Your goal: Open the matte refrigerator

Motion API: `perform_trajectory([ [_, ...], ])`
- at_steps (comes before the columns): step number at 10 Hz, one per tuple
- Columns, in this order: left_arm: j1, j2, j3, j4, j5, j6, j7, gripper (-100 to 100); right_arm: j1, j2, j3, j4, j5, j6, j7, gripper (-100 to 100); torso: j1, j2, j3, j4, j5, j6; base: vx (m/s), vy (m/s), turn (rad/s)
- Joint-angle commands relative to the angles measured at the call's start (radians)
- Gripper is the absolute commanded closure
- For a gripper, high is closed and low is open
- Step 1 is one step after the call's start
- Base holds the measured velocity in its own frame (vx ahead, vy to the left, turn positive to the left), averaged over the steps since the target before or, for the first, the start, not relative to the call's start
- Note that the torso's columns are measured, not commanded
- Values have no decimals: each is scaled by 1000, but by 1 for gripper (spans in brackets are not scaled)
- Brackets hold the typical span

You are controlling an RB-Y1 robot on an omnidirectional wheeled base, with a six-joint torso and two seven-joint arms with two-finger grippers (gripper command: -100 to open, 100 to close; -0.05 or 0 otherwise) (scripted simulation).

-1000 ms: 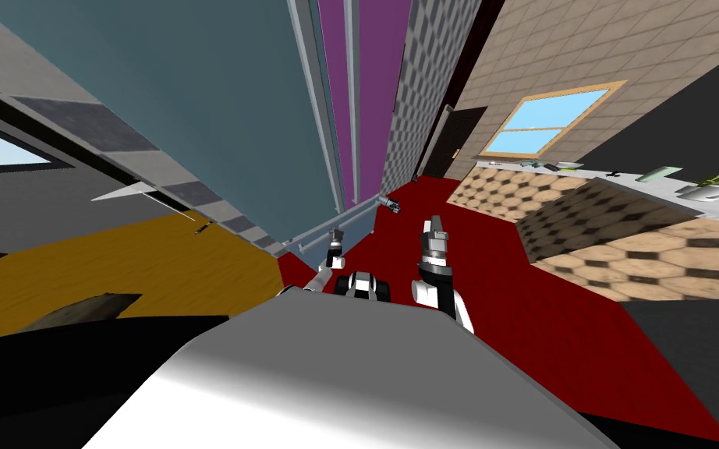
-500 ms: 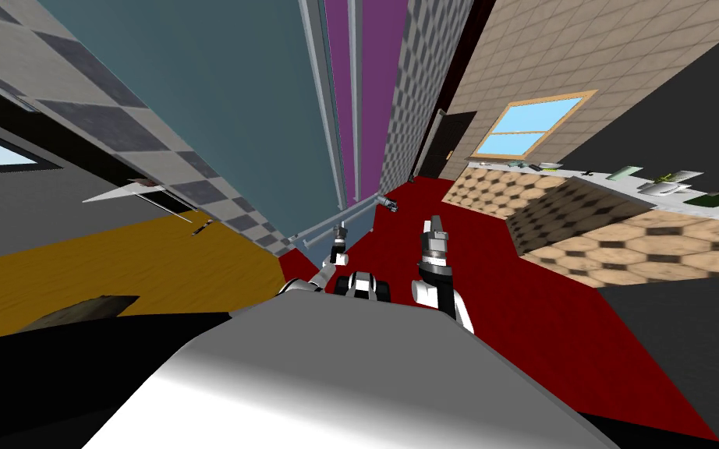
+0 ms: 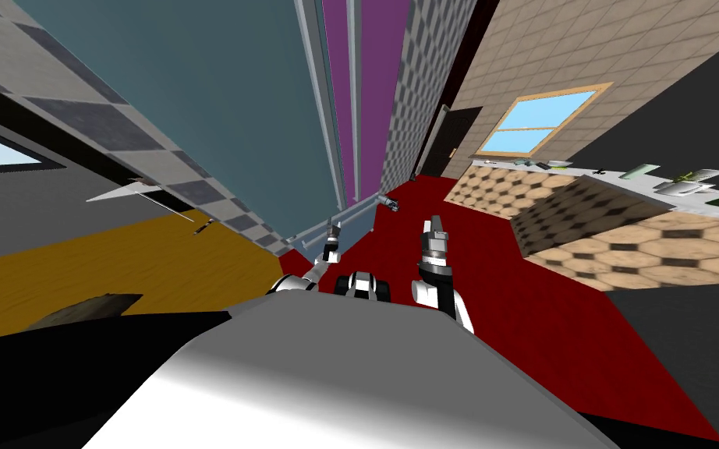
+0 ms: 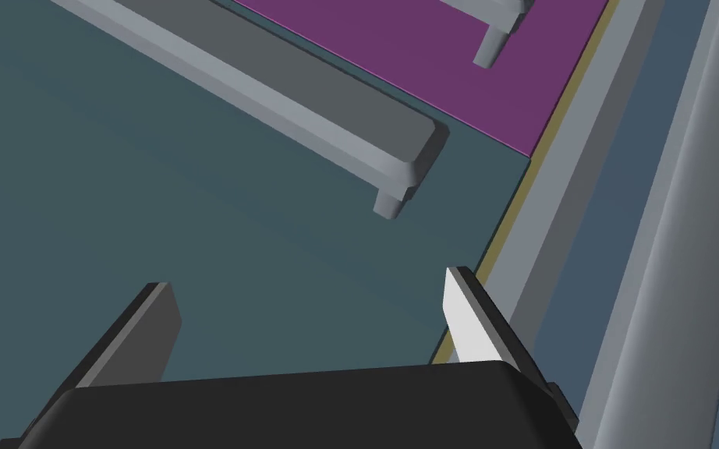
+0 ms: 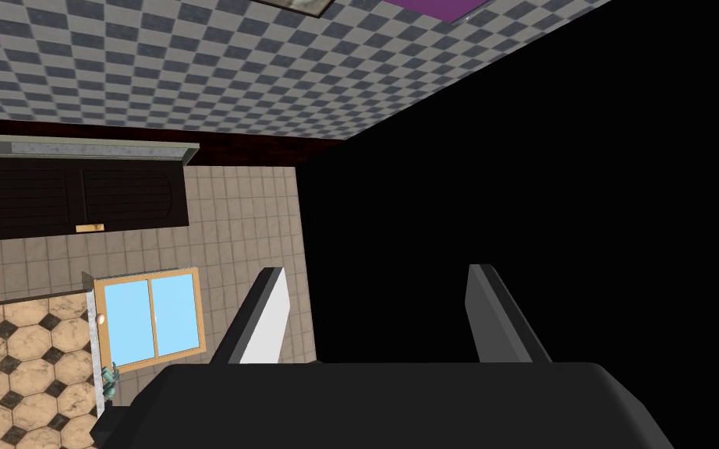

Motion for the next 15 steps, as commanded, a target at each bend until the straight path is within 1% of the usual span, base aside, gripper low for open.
perform_trajectory([
  [1, 11, 51, 13, -23, 6, 17, -15, -100, 0, 0, 0, 0, 0, 0, 0, 0, 0, 0, 0, 0, 0, 0, 60, -36, 54],
  [2, 9, 69, 27, -22, 12, 23, -26, -100, 0, 0, 0, 0, 0, 0, 0, 0, -1, -1, -1, 0, 0, 0, 100, -57, 94],
  [3, 7, 74, 40, -22, 18, 26, -36, -100, 0, 0, 0, 0, 0, 0, 0, 0, -1, -3, -2, -1, 0, 0, 157, -68, 97],
  [8, -10, 60, 110, -34, 60, 26, -85, -100, 0, 0, 0, 0, 0, 0, 0, 0, 0, -1, -1, 0, 0, 0, 173, -93, 111],
  [10, -18, 15, 133, -43, 75, 19, -99, -100, 0, 0, 0, 0, 0, 0, 0, 0, -1, -3, -2, 1, -1, 2, 157, -113, 117],
  [12, -20, -21, 140, -46, 80, 17, -103, -100, 0, 0, 0, 0, 0, 0, 0, 0, 3, -2, -1, 0, 1, 2, 65, -40, 15],
  [15, -22, -88, 146, -48, 84, 16, -107, -100, 0, 0, 0, 0, 0, 0, 0, 0, 1, 2, 1, 0, 0, 0, 23, -10, 15],
])
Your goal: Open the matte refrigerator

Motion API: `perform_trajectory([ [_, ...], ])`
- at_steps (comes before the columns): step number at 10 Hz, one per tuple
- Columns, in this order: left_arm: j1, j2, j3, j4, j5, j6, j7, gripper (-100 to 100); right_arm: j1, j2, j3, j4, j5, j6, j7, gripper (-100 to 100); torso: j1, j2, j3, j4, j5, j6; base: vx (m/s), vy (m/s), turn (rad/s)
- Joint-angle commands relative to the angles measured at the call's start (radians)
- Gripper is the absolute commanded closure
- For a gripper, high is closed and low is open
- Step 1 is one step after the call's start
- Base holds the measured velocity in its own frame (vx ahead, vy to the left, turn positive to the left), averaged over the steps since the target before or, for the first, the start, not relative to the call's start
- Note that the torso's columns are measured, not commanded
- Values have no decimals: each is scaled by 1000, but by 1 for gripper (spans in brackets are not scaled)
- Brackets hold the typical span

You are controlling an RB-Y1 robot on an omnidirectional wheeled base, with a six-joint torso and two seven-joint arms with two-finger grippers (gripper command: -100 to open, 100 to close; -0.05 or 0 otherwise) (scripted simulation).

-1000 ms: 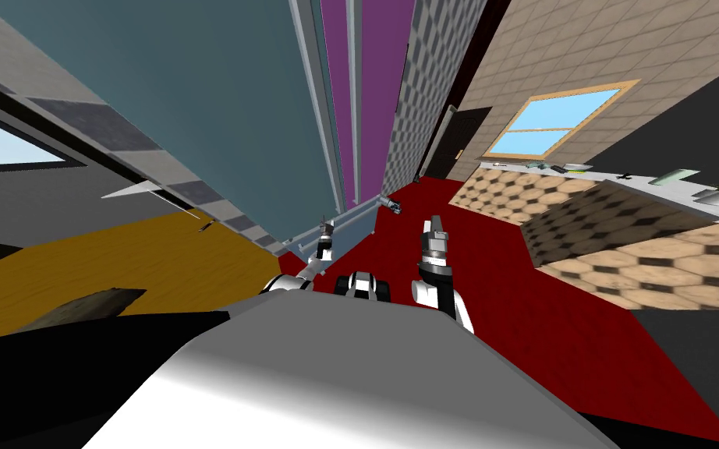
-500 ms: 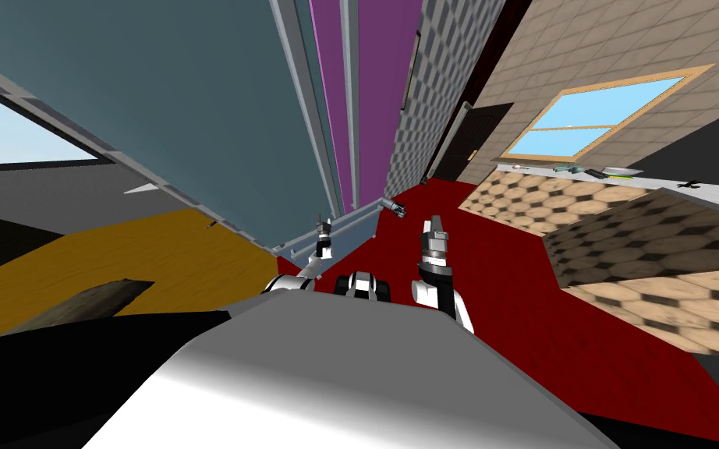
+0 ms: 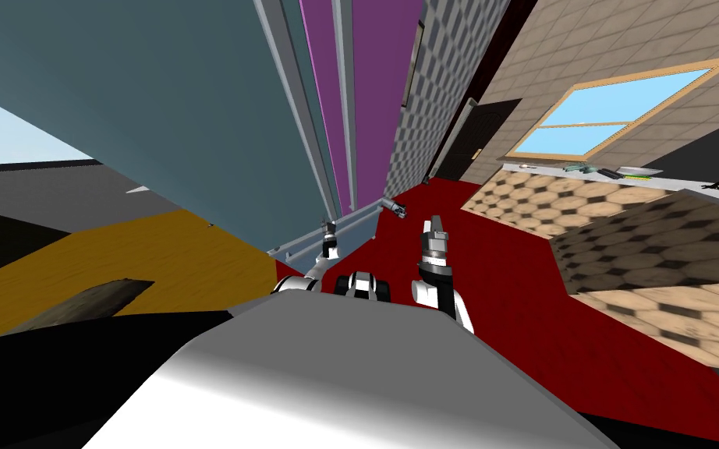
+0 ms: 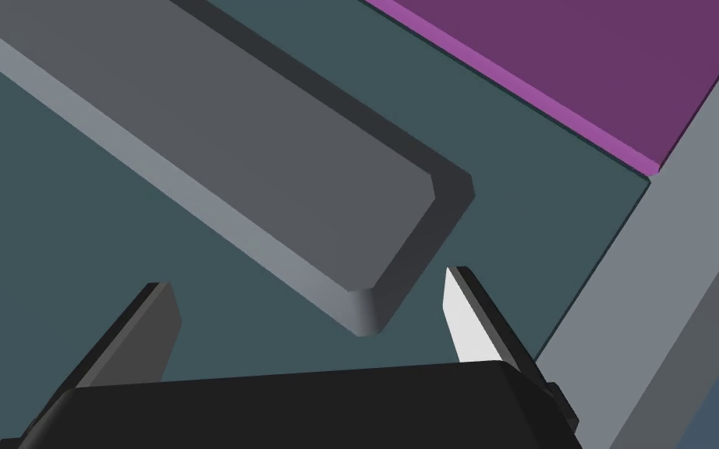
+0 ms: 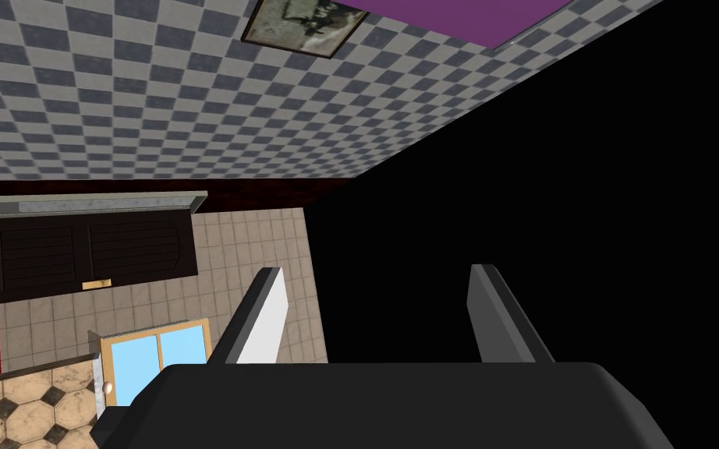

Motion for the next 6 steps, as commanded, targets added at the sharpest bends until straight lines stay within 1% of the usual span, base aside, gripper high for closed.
perform_trajectory([
  [1, -4, -21, 2, 6, 1, -2, 0, -100, 0, 0, 0, 0, 0, 0, 0, 0, -1, -1, -1, 0, 0, 0, 6, -5, 0],
  [2, -28, -21, 8, 2, 5, 24, -8, -100, 0, 0, 0, 0, 0, 0, 0, 0, 0, -2, -1, -1, 0, 0, 17, 10, 37],
  [4, -52, -18, 15, -4, 8, 52, -16, -100, 0, 0, 0, 0, 0, 0, 0, 0, 0, -3, -2, 1, -1, 0, 18, 14, 34],
  [5, -40, -20, 12, 5, 7, 41, -11, -100, 0, 0, 0, 0, 0, 0, 0, 0, 0, -2, -1, 3, -2, 0, 0, 0, 0],
  [6, -19, -22, 6, 4, 3, 13, -5, 100, 0, 0, 0, 0, 0, 0, 0, 0, 0, -3, -2, 2, -1, 0, -7, -13, -81],
])
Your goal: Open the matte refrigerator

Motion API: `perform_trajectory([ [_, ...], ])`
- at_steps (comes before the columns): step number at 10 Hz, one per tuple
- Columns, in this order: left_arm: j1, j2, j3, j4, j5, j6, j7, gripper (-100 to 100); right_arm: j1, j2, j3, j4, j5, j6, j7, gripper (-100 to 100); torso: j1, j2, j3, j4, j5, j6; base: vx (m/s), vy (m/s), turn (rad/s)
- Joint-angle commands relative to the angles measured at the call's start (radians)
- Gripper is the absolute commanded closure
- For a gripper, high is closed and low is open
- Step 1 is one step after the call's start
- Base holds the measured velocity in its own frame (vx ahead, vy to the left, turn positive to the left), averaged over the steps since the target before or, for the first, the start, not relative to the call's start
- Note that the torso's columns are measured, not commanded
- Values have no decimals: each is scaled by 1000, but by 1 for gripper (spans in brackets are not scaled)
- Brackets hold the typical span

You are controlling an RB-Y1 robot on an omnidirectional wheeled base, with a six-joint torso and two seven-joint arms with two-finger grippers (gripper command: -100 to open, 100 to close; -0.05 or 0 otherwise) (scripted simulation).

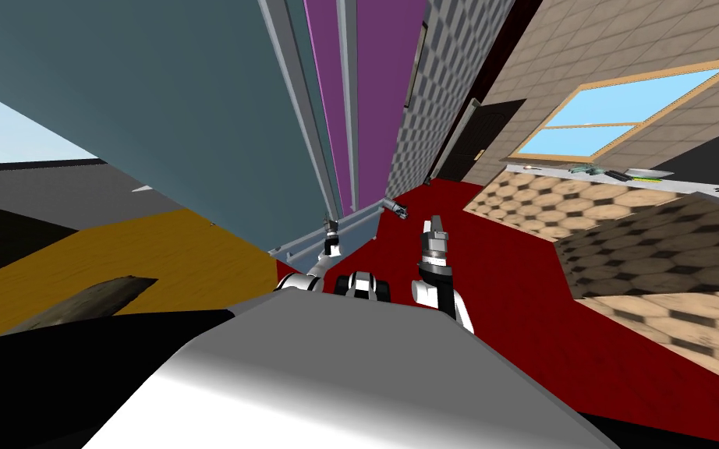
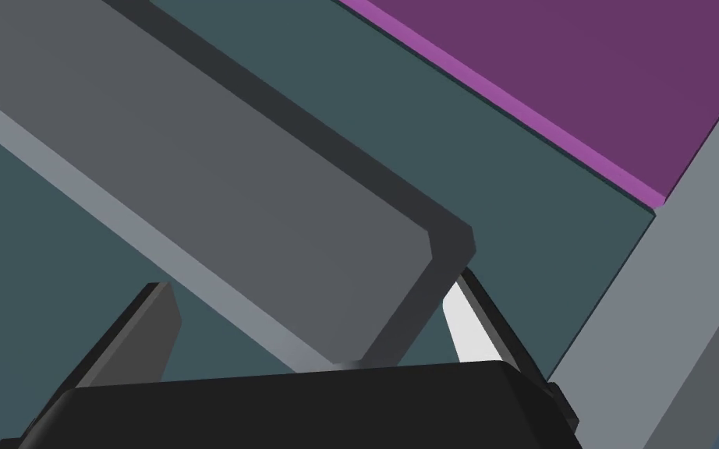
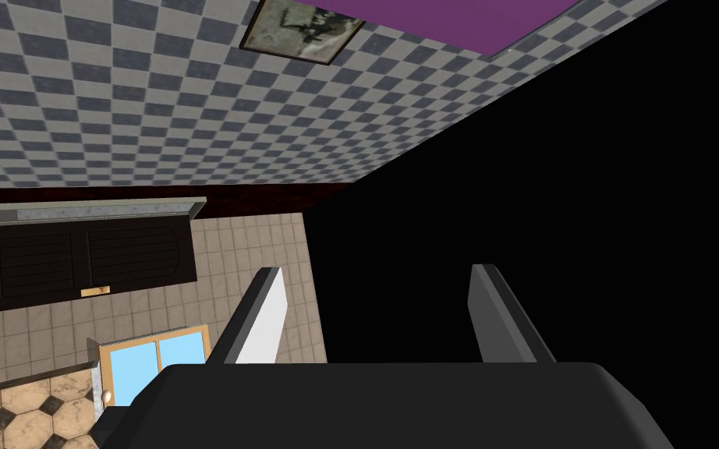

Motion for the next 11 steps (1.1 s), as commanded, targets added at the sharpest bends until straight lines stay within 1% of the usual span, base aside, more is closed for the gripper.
perform_trajectory([
  [1, 30, -2, -8, 2, -4, -43, 10, 100, 0, 0, 0, 0, 0, 0, 0, 0, -1, 4, 2, 1, 0, -2, -10, -14, -33],
  [2, 30, -3, -7, -10, -4, -25, 7, 100, 0, 0, 0, 0, 0, 0, 0, 0, -1, 6, 3, 0, 0, -1, -7, -7, -4],
  [3, 46, -7, -58, -36, 4, -14, 5, 100, 0, 0, 0, 0, 0, 0, 0, 0, -1, 4, 3, 0, 0, -1, -43, 43, 65],
  [4, 58, -9, -84, -62, 11, -1, 4, 100, 0, 0, 0, 0, 0, 0, 0, 0, 1, 5, 3, 0, 1, 0, -102, 120, 76],
  [5, 58, -9, -110, -62, 11, -1, 4, 100, 0, 0, 0, 0, 0, 0, 0, 0, 5, 9, 5, 2, 1, -3, -77, 100, 5],
  [6, 71, -12, -145, -88, 19, 12, 2, 100, 0, 0, 0, 0, 0, 0, 0, 0, 2, 8, 5, 2, 1, -3, -79, 80, 44],
  [7, 71, -12, -161, -88, 19, 12, 2, 100, 0, 0, 0, 0, 0, 0, 0, 0, 1, 8, 4, 2, 0, -4, -62, 53, 20],
  [8, 84, -15, -202, -113, 27, 25, 0, 100, 0, 0, 0, 0, 0, 0, 0, 0, 0, 6, 4, 2, -1, -5, -60, 62, 68],
  [9, 84, -15, -212, -113, 27, 25, 0, 100, 0, 0, 0, 0, 0, 0, 0, 0, 1, 6, 3, 3, -1, -4, -50, 49, 21],
  [10, 96, -17, -254, -136, 34, 38, -2, 100, 0, 0, 0, 0, 0, 0, 0, 0, 1, 6, 4, 4, -1, -4, -61, 78, 65],
  [11, 96, -17, -263, -139, 34, 38, -2, 100, 0, 0, 0, 0, 0, 0, 0, 0, 3, 9, 5, 5, 0, -4, -56, 79, 24],
])
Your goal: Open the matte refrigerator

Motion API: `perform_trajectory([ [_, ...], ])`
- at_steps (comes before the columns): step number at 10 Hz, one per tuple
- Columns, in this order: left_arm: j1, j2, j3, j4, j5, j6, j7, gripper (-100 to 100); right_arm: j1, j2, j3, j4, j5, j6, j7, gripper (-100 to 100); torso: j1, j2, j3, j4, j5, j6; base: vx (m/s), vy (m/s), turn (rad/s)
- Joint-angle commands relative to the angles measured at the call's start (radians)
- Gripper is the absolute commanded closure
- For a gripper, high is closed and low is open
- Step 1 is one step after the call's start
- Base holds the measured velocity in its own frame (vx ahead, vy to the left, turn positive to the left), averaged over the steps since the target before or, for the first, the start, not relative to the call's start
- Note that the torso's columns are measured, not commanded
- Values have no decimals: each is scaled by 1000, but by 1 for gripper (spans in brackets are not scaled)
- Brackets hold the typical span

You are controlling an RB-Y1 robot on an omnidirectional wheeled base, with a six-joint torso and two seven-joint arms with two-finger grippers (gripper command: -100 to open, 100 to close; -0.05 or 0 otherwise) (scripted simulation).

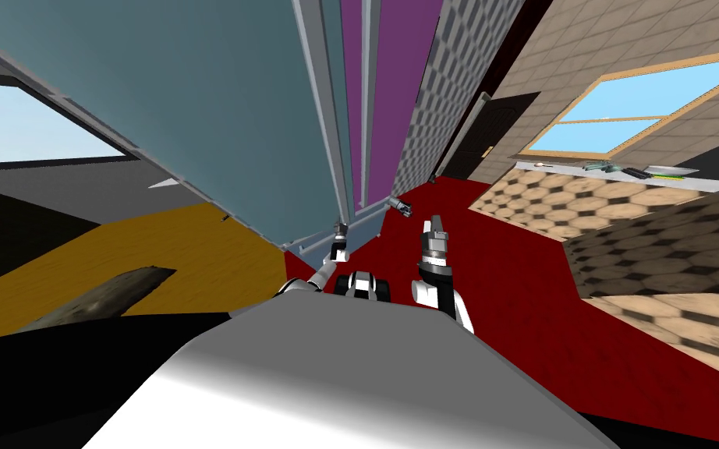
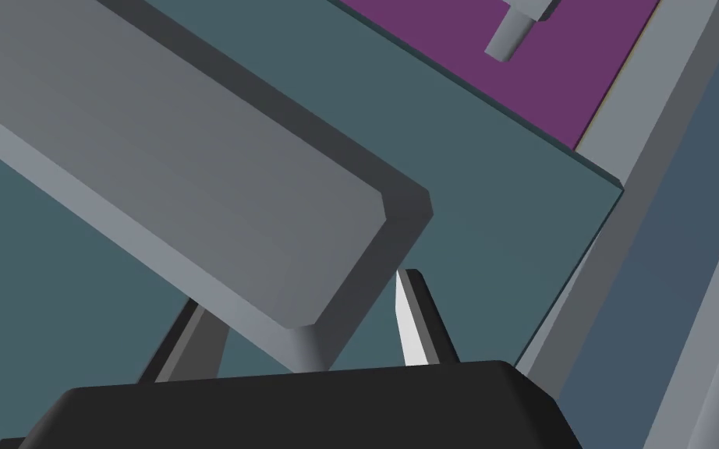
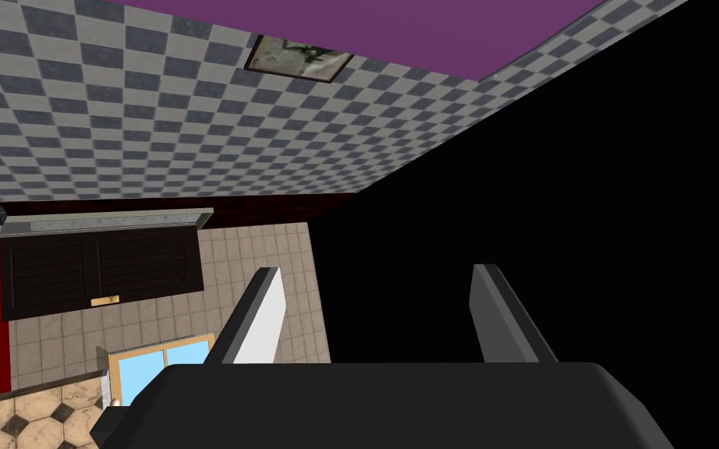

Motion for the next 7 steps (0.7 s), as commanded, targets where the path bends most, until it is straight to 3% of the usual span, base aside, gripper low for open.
perform_trajectory([
  [1, 18, -3, -73, -48, 11, 12, -5, 100, 0, 0, 0, 0, 0, 0, 0, 0, 0, 0, 0, -1, 0, 0, -58, 79, 46],
  [3, 31, -6, -133, -74, 19, 25, -6, 100, 0, 0, 0, 0, 0, 0, 0, 0, 2, 5, 3, 0, 1, -1, -98, 100, 51],
  [4, 31, -6, -133, -74, 19, 25, -6, 100, 0, 0, 0, 0, 0, 0, 0, 0, 0, 2, 1, 0, 1, -1, -42, 29, -10],
  [5, 43, -8, -184, -100, 26, 38, -8, 100, 0, 0, 0, 0, 0, 0, 0, 0, -2, -2, -1, 1, 0, -1, -42, 50, 99],
  [7, 56, -11, -235, -126, 34, 51, -10, 100, 0, 0, 0, 0, 0, 0, 0, 0, 0, 2, 1, 3, 0, 1, -62, 93, 57],
])
